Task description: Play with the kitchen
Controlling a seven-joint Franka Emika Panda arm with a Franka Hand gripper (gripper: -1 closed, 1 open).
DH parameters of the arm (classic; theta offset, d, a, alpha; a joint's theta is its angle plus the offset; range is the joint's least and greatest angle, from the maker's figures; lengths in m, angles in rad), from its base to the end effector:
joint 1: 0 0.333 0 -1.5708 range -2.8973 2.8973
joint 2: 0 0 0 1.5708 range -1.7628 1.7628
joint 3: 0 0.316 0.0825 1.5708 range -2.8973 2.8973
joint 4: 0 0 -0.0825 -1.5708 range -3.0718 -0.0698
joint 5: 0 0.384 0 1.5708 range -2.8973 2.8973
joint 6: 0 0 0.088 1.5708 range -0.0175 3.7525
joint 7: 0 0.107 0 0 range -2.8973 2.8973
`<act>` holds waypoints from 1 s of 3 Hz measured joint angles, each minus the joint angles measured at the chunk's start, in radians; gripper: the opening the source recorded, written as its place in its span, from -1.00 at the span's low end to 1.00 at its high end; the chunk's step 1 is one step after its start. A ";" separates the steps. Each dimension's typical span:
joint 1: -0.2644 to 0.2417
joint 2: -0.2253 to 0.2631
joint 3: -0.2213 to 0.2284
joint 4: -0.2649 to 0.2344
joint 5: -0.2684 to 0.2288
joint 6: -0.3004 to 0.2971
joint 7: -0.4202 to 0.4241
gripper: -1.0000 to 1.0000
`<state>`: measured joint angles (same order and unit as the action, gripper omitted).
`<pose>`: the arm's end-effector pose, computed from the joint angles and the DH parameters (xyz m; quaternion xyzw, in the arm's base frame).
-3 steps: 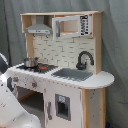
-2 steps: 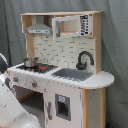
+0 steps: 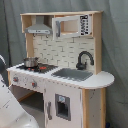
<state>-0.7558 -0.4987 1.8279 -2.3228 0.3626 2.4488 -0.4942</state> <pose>0.2537 0.4520 0.2862 0.7826 0.6096 0.0635 0.1091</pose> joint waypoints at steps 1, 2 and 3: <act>0.070 0.000 -0.037 -0.022 0.000 0.018 0.067 -1.00; 0.141 -0.002 -0.084 -0.022 0.000 0.038 0.117 -1.00; 0.200 -0.004 -0.082 -0.021 -0.001 0.080 0.187 -1.00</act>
<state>-0.5560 -0.5025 1.7457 -2.3437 0.3618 2.5284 -0.3071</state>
